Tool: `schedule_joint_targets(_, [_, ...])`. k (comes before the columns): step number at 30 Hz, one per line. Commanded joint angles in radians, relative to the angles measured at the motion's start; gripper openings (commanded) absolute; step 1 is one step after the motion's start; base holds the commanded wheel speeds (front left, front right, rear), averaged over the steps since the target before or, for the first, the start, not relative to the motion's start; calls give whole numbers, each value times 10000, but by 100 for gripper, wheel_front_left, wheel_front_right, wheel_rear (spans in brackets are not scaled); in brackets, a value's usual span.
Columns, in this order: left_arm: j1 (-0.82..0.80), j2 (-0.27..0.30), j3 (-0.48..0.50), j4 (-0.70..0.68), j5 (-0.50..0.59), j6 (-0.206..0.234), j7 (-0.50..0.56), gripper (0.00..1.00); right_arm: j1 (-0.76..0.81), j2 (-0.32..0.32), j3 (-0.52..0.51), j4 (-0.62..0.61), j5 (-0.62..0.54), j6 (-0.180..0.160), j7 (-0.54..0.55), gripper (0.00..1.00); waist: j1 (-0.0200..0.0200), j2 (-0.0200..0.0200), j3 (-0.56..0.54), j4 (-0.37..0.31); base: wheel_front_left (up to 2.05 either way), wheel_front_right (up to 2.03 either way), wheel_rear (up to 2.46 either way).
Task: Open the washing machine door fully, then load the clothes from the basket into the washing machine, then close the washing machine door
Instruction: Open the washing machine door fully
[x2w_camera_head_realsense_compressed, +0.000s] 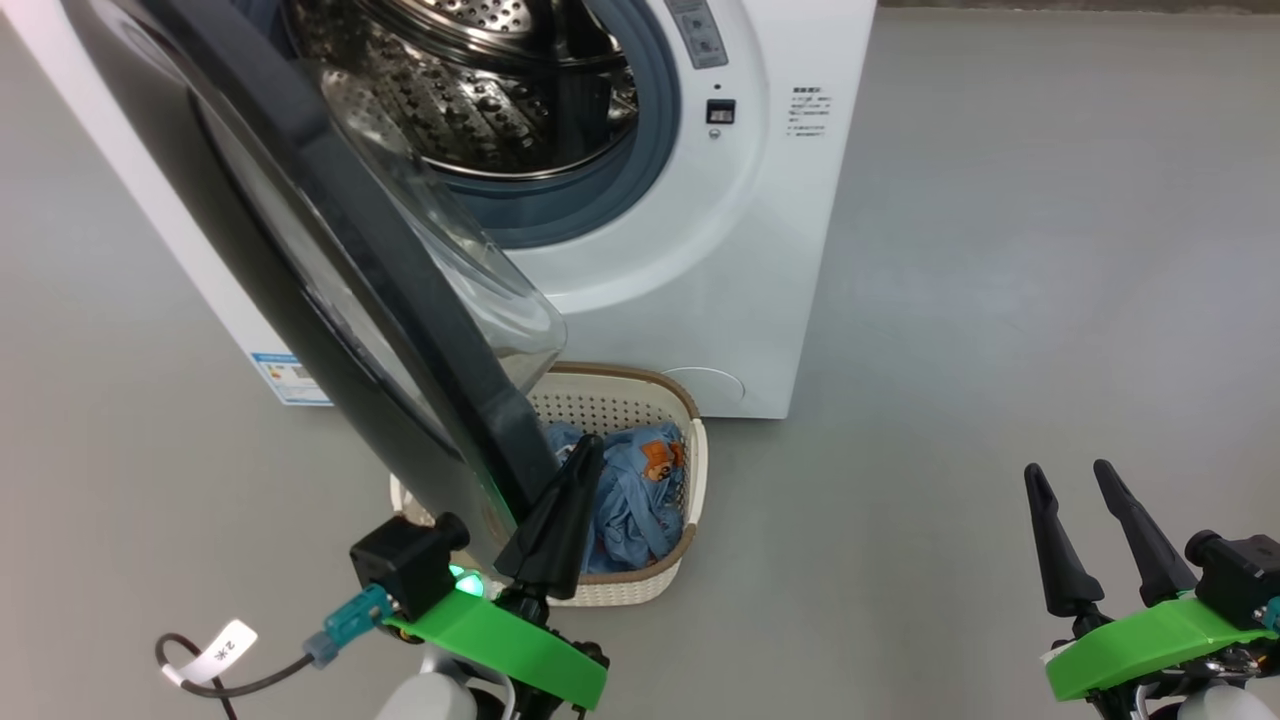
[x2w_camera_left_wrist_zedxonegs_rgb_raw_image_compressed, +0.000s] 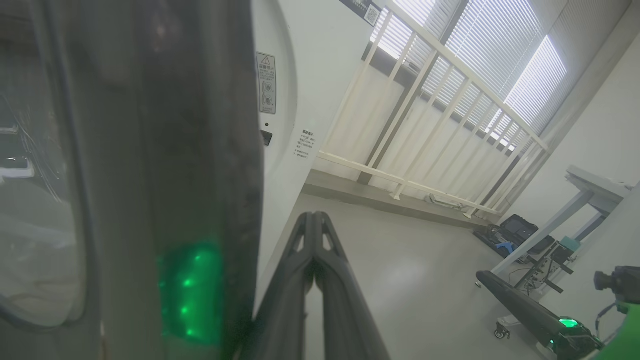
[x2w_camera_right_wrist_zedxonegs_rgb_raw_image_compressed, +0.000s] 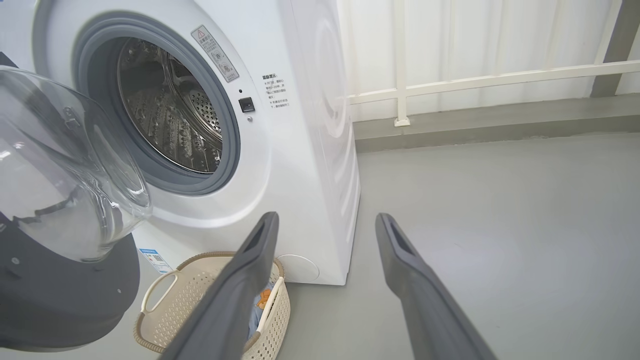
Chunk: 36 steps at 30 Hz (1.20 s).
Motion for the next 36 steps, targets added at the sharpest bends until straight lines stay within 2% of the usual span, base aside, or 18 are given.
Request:
schedule_joint_targets(1, [-300, 216, 518, -57, -104, 36, -149, 0, -42, -249, 105, -262, -109, 58, -91, 100, 0, -1, -3, 106, 0, 0, 0])
schedule_joint_targets(23, [324, 520, 683, -357, -189, 287, -250, 0, -21, -418, -75, -342, -164, 58, -91, 100, 0, -1, 95, 1580, 0, 0, 0])
schedule_joint_targets(36, [1010, 1021, 979, -1239, -117, 947, -171, 0, -15, -458, -192, -364, -168, 58, -91, 100, 0, -1, 161, 2640, 0, 0, 0])
